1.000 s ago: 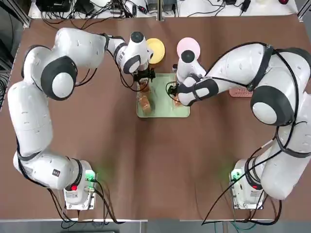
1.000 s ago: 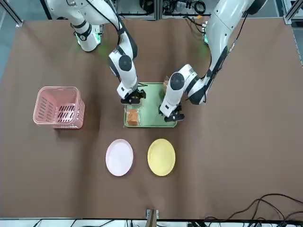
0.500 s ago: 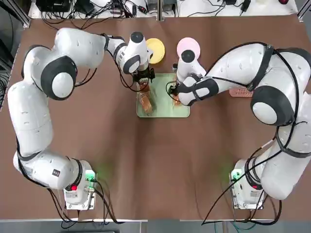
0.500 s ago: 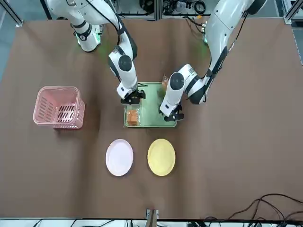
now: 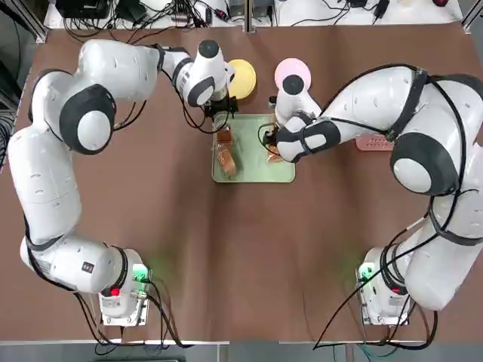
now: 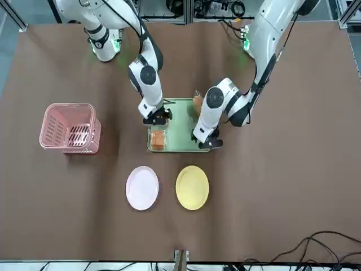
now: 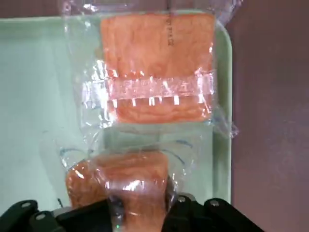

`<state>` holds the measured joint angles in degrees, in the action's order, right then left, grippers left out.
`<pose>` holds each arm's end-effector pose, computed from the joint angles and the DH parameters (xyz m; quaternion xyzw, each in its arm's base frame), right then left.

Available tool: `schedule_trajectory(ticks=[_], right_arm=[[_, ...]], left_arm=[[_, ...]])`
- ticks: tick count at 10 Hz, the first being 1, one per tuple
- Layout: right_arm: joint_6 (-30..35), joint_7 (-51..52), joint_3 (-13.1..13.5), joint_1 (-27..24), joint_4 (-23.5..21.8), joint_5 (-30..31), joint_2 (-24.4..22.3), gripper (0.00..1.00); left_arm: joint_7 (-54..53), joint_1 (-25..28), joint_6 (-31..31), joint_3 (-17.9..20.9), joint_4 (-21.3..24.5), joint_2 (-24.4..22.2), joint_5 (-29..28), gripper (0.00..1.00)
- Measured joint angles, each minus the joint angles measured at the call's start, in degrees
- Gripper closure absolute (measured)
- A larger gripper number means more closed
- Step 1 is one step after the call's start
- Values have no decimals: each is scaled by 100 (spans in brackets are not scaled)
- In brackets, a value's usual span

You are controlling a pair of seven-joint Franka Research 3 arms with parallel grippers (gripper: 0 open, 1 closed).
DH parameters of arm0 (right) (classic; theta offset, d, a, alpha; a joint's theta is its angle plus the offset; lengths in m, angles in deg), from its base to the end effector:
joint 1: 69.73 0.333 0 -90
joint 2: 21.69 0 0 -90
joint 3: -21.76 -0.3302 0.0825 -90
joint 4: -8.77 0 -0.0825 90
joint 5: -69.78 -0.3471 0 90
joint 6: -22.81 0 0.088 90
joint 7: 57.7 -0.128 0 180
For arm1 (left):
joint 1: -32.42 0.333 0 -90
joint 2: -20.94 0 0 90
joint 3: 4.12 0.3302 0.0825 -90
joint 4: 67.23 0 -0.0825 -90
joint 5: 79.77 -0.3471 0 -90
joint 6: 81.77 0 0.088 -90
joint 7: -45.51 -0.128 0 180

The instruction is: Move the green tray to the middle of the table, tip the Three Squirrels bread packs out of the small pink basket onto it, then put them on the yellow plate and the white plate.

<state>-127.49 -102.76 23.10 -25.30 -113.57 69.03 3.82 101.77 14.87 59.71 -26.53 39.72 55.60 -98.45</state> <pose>0.4123 0.3857 0.2215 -0.9995 0.0216 -0.0166 0.0137 0.4953 -0.3867 0.2333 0.9982 0.0512 0.0173 0.0253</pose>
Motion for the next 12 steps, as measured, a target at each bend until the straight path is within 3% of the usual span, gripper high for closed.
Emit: schedule_trajectory(ticks=[5, 7, 12], right_arm=[[961, 64, 49, -301, 64, 0, -798, 64], [1122, 78, 60, -524, 105, 0, -1088, 68], [1946, 1005, 88, -1574, 1556, 5, -951, 75]], left_arm=[[1, -62, 1, -54, 138, 3, 0, 0], [13, -68, 0, -113, 152, 4, 0, 0], [18, -40, 8, -149, 71, -19, 0, 0]])
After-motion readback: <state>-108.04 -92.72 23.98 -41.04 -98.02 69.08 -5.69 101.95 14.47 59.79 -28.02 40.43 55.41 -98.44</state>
